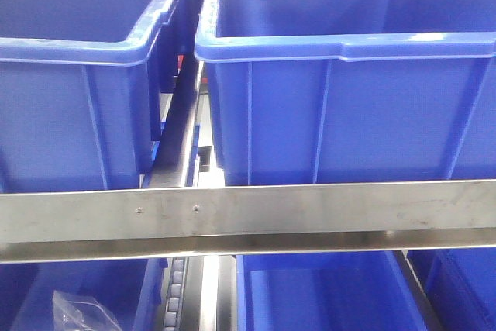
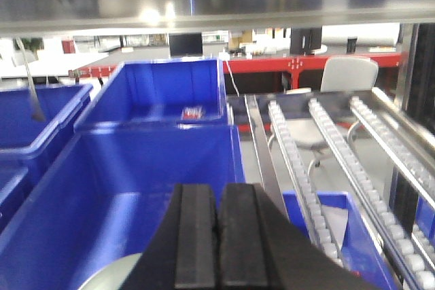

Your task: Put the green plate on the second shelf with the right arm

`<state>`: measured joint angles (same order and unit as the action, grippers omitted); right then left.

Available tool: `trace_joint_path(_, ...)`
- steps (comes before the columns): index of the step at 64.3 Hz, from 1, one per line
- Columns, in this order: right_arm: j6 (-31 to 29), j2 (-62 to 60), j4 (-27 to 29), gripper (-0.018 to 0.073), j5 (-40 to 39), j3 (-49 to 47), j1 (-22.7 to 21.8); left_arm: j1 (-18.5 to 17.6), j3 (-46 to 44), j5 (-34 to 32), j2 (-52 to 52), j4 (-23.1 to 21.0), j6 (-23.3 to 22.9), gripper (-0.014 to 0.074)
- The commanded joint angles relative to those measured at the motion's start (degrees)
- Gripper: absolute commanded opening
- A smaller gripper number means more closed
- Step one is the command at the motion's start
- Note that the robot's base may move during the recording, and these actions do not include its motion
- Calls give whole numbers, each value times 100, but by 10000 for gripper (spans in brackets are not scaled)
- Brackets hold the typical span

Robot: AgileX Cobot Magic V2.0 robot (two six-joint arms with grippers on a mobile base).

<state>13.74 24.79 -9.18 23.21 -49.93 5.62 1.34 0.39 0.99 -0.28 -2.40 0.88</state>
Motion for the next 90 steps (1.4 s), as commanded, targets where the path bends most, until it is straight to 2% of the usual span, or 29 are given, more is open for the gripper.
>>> trace_joint_path(1, -22, -21, -130, 53, -429, -134, -20, -2, 240, -470, -94, -32, -8, 130)
trace_joint_path(11, -22, -168, -373, 53, -204, 33, -128, -2, 240, -470, -94, -32, -8, 130)
trace_joint_path(19, -22, -753, -381, 53, -30, 895, -604, -2, 240, -470, -94, -32, -8, 130)
trace_joint_path(27, -22, -1547, -381, 53, -806, 2142, -888, -2, 240, -470, -94, -32, -8, 130)
trace_joint_path(36, -17, -2290, -99, 53, -2062, 3585, -887, -2, 240, -470, -94, -32, -8, 130)
trace_joint_path(45, -17, -2382, 191, 53, -3029, 4387, -887, -2, 240, -470, -94, -32, -8, 130)
trace_joint_path(64, -88, -2387, 230, 53, -3096, 4761, -885, -2, 240, -470, -94, -32, -8, 130)
trace_joint_path(72, -636, -2387, 614, 53, -3225, 5047, -813, -2, 240, -470, -94, -32, -8, 130)
trace_joint_path(81, -1424, -2387, 918, 53, -3187, 5049, -477, -2, 240, -470, -94, -32, -8, 130)
trace_joint_path(90, -1666, -2387, 1243, 53, -3180, 5054, -80, -2, 240, -470, -94, -32, -8, 130)
